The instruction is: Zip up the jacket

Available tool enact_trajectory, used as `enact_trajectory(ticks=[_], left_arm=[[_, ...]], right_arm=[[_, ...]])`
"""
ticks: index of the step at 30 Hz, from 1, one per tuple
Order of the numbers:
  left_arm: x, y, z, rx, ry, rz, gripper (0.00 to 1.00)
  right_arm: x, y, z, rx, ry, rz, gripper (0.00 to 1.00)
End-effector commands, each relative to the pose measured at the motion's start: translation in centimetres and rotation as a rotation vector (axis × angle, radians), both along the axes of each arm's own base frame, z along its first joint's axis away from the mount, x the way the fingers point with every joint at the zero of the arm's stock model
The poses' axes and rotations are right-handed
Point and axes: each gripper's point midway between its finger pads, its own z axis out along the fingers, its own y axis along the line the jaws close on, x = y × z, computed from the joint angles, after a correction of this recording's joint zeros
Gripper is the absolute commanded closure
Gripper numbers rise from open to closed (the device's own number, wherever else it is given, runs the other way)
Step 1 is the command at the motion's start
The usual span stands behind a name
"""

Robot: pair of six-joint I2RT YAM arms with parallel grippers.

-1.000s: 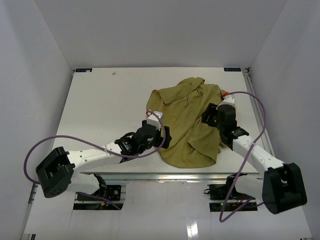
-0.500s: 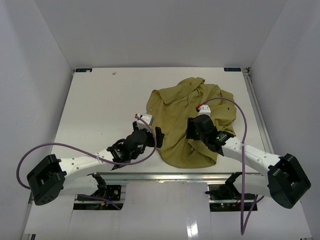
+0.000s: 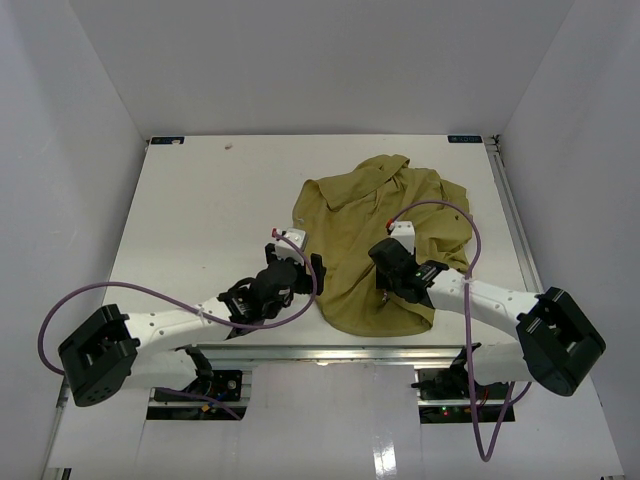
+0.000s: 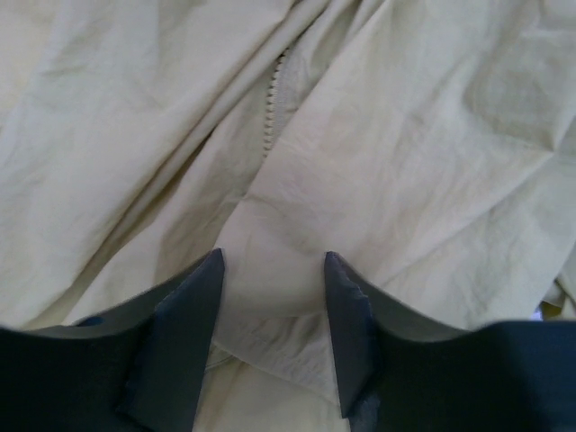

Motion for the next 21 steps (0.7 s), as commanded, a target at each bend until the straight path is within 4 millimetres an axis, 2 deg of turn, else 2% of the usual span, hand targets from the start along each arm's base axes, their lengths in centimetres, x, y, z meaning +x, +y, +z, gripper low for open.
enact_trajectory(ticks=[1,3,5,10,11,14,17,21], left_arm=[[0.6,0.1,1.1,-0.006,-0.028,0.024,0.12],[0.6,0.1,1.2,-0.006,-0.029,0.025,0.12],[0.7,0.1,1.2,-0.005,-0.030,0.024,0.12],[0.8,0.2,1.0,0.006,-0.028,0.031,0.12],[0.8,0.2,1.0,0.008,-0.028,0.032,0.12],[0.8,0.1,1.1,0.005,-0.030,0.030,0.12],[0.8,0.2,1.0,0.009,-0.030,0.031,0.12],[0.9,0.3,0.9,0.013,-0.033,0.040,0.12]], right_arm=[[0.6,-0.7,1.4,-0.007,-0.056,-0.046,0.69],[0.6,-0.5,1.8,0.008,-0.062,-0.038,0.83],[0.7,-0.1,2.2,0.022,-0.067,-0.021,0.92],[0.5,0.0,2.6,0.040,-0.072,-0.010,0.91],[0.4,0.1,2.7,0.045,-0.074,-0.007,0.87],[0.3,1.1,3.3,0.070,-0.077,0.029,0.61],[0.3,1.8,3.9,0.079,-0.083,0.033,0.53],[0.1,2.0,3.5,0.046,-0.040,-0.008,0.47]])
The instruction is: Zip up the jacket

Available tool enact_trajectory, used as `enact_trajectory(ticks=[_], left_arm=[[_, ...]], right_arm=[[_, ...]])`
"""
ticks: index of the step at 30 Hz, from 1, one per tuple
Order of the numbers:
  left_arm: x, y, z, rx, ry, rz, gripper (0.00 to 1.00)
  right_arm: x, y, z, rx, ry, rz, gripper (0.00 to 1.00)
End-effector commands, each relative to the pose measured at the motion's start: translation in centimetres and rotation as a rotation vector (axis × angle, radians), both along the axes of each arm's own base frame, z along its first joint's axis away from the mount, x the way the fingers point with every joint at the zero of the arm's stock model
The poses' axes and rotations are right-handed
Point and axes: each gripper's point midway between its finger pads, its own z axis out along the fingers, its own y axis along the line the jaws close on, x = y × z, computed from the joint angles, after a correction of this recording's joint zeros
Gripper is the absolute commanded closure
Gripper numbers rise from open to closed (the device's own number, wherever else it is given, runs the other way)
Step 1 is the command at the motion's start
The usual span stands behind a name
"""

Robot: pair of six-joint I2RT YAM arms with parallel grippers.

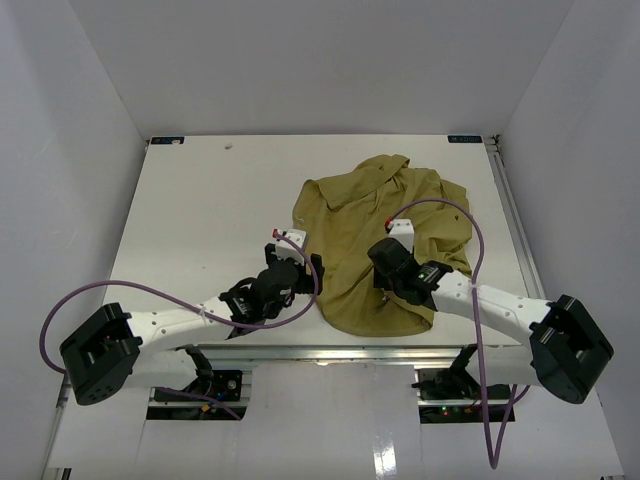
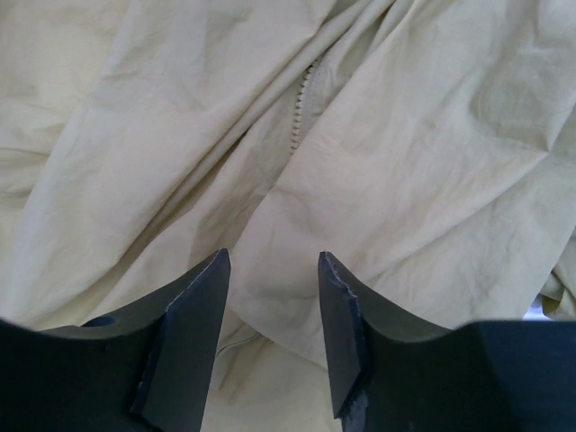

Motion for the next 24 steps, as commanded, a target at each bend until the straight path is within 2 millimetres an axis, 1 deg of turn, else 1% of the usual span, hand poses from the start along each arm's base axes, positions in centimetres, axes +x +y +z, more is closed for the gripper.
enact_trajectory(ticks=[1,5,9,12,13,14,15,18,20,24], left_arm=[[0.7,0.0,1.3,-0.013,-0.029,0.024,0.12],[0.7,-0.1,1.2,-0.011,-0.028,0.023,0.12],[0.7,-0.1,1.0,-0.005,-0.025,0.026,0.12],[0.7,-0.2,1.1,-0.008,-0.025,0.021,0.12],[0.7,-0.2,1.1,-0.008,-0.024,0.020,0.13],[0.7,-0.2,1.0,-0.006,-0.023,0.020,0.13],[0.7,-0.2,0.9,-0.004,-0.021,0.020,0.13],[0.7,-0.2,0.9,-0.001,-0.022,0.023,0.13],[0.8,-0.2,0.9,-0.002,-0.024,0.024,0.13],[0.8,-0.1,0.8,0.004,-0.024,0.028,0.13]], right_arm=[[0.5,1.1,1.3,0.000,0.005,-0.045,0.47],[-0.1,1.6,0.1,-0.029,0.036,-0.039,0.45],[-0.4,0.5,-1.0,-0.096,0.060,-0.080,0.47],[-0.5,0.0,-1.2,-0.115,0.061,-0.085,0.51],[-0.6,-0.1,-1.1,-0.118,0.060,-0.085,0.53],[-0.5,-0.2,-0.9,-0.120,0.056,-0.087,0.58],[-0.5,-0.3,-0.7,-0.124,0.051,-0.087,0.67],[-0.5,-0.4,-0.3,-0.129,0.045,-0.077,0.88],[-0.4,-0.2,0.0,-0.123,0.042,-0.068,0.92],[-0.2,0.2,0.4,-0.120,0.032,-0.038,0.92]])
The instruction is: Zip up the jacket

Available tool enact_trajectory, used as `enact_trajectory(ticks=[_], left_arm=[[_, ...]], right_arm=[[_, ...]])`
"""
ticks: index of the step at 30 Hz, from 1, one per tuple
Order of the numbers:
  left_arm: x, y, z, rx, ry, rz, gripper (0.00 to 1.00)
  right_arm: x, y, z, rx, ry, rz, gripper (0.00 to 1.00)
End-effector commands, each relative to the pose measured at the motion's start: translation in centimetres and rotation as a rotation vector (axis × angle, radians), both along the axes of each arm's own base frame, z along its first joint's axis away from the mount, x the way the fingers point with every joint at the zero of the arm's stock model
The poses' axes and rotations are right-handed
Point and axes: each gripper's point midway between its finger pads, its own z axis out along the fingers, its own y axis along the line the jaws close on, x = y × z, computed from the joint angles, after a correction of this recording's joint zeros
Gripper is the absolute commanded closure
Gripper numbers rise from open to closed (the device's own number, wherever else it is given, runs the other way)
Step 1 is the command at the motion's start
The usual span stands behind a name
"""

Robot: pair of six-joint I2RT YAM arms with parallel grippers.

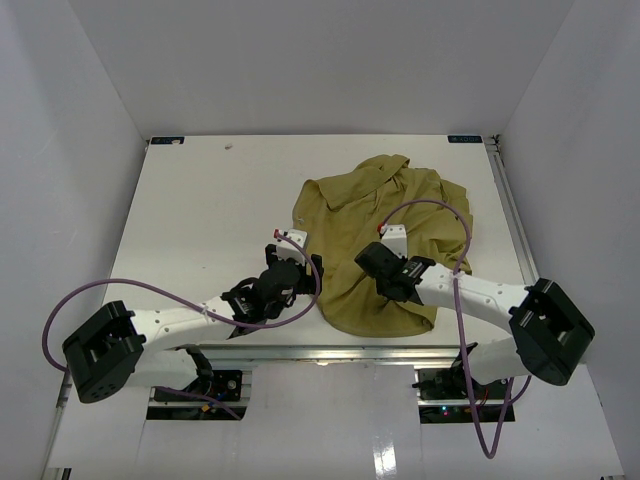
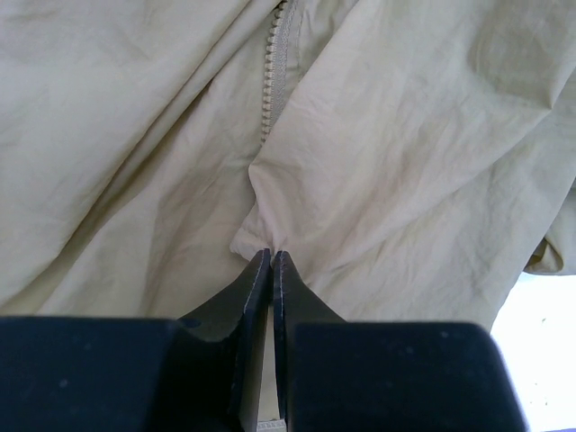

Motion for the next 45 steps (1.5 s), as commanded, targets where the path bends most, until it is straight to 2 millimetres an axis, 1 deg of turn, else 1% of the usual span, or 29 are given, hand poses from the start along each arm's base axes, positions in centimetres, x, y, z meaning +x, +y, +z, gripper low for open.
enact_trajectory(ticks=[1,3,5,8,10,11,12,14,15,17,18,20,21,23,24,26,27,30,31,32,33,35,39,40,43,44,45], left_arm=[[0.7,-0.3,1.4,-0.016,-0.029,0.017,0.13],[0.7,-0.3,1.4,-0.015,-0.029,0.018,0.13],[0.7,-0.2,1.4,-0.016,-0.030,0.022,0.13],[0.8,0.1,1.4,-0.005,-0.037,0.033,0.13],[1.0,0.5,1.3,0.001,-0.042,0.051,0.13],[1.0,0.6,1.3,0.005,-0.045,0.059,0.13],[1.1,0.6,1.3,0.005,-0.045,0.061,0.13],[1.1,0.5,1.2,0.009,-0.042,0.057,0.13],[1.1,0.4,1.2,0.010,-0.040,0.056,0.13],[1.1,0.3,1.2,0.012,-0.037,0.052,0.13],[1.1,0.3,1.1,0.013,-0.034,0.051,0.14],[1.1,0.2,1.0,0.011,-0.032,0.048,0.14],[1.1,0.1,0.9,0.011,-0.031,0.045,0.14],[1.0,0.0,0.8,0.014,-0.027,0.043,0.14],[1.1,-0.1,0.7,0.014,-0.025,0.040,0.14],[1.0,-0.2,0.4,0.023,-0.019,0.035,0.14],[1.1,-0.2,0.3,0.026,-0.017,0.038,0.14],[1.1,-0.1,0.2,0.030,-0.014,0.041,0.14],[1.1,-0.1,0.3,0.027,-0.014,0.043,0.14],[1.1,-0.1,0.5,0.022,-0.017,0.044,0.14],[1.0,0.0,0.4,0.022,-0.017,0.042,0.14],[1.0,-0.1,0.6,0.015,-0.019,0.038,0.14],[1.0,-0.1,0.5,0.018,-0.021,0.039,0.14],[1.1,0.0,0.6,0.018,-0.022,0.043,0.14],[1.1,0.0,0.7,0.016,-0.022,0.044,0.14],[1.1,0.0,0.7,0.014,-0.022,0.045,0.14],[1.0,0.0,0.7,0.013,-0.022,0.045,0.14]], right_arm=[[1.4,1.0,2.5,0.028,-0.071,0.021,0.92],[1.8,1.5,3.0,0.022,-0.081,0.057,0.92],[3.1,3.7,5.0,0.067,-0.118,0.115,0.92],[4.1,7.1,8.1,0.158,-0.154,0.246,0.92],[3.7,8.9,10.0,0.241,-0.171,0.330,0.92],[3.7,9.6,10.8,0.279,-0.194,0.348,0.92],[3.5,9.8,11.4,0.309,-0.207,0.361,0.92],[2.5,8.6,11.5,0.349,-0.238,0.346,0.92],[2.0,7.5,11.0,0.348,-0.242,0.318,0.92],[1.3,4.8,9.1,0.324,-0.239,0.235,0.92],[0.9,3.3,9.0,0.352,-0.266,0.167,0.92],[-0.5,-0.6,5.2,0.288,-0.239,0.062,0.92],[-1.2,-1.8,3.8,0.284,-0.221,0.005,0.92],[-2.9,-4.1,1.5,0.242,-0.174,-0.062,0.92],[-3.5,-5.4,0.8,0.204,-0.158,-0.089,0.92],[-3.9,-5.2,0.7,0.256,-0.161,-0.105,0.91],[-3.9,-5.3,0.8,0.272,-0.165,-0.127,0.87],[-3.9,-6.9,1.9,0.250,-0.200,-0.212,0.62],[-3.8,-7.3,2.4,0.244,-0.212,-0.231,0.55],[-3.7,-7.5,3.0,0.239,-0.222,-0.242,0.52],[-3.5,-7.4,3.9,0.250,-0.237,-0.247,0.51],[-3.2,-6.9,4.9,0.263,-0.247,-0.225,0.52],[-2.7,-5.8,6.6,0.259,-0.254,-0.155,0.58],[-2.4,-5.4,7.4,0.269,-0.262,-0.149,0.59],[-1.8,-4.3,8.0,0.273,-0.268,-0.125,0.59],[-1.6,-3.7,8.2,0.281,-0.270,-0.110,0.59],[-1.3,-2.7,8.2,0.296,-0.266,-0.084,0.59]])
